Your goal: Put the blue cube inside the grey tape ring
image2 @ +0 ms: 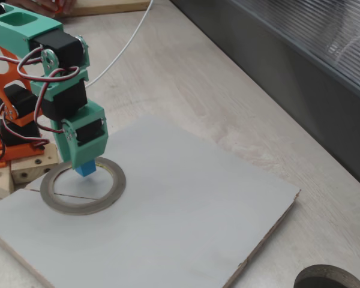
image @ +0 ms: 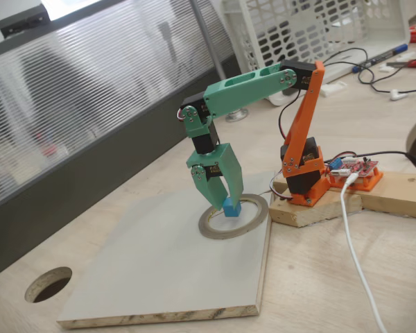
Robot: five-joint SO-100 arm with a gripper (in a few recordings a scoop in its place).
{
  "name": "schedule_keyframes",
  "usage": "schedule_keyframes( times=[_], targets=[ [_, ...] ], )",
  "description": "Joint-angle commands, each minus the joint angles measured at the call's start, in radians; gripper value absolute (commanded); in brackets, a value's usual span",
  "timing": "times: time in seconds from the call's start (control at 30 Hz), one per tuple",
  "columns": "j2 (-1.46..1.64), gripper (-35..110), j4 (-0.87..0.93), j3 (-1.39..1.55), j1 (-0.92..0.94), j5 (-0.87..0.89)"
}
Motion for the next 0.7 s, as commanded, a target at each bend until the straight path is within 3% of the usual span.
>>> schedule_keyframes(
  times=[0.0, 0.67],
  targets=[
    [0.015, 2, 0.006, 0.011, 0.014, 0.008],
    [0.031, 3, -0.002, 0.011, 0.014, 0.003]
  ],
)
